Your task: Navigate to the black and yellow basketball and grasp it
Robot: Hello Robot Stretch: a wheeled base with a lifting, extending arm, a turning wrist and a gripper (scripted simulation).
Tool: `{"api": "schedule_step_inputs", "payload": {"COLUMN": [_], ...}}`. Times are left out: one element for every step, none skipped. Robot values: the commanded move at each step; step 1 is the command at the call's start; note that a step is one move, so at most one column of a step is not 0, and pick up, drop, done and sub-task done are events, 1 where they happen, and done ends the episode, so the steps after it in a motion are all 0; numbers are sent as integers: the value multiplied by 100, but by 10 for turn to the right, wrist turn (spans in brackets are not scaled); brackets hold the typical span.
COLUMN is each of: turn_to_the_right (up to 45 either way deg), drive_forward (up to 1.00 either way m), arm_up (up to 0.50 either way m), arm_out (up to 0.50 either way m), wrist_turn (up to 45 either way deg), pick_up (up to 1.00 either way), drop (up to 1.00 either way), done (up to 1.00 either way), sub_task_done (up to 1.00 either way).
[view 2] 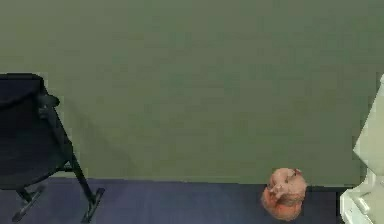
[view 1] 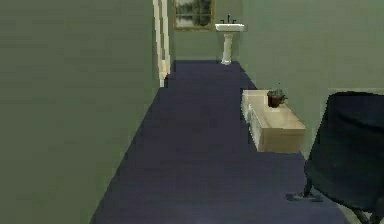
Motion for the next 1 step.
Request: {"api": "schedule_step_inputs", "payload": {"turn_to_the_right": [0], "drive_forward": [100], "arm_up": [0], "arm_out": [0], "wrist_turn": [0], "pick_up": [0], "drop": [0], "done": [0], "sub_task_done": [0]}}
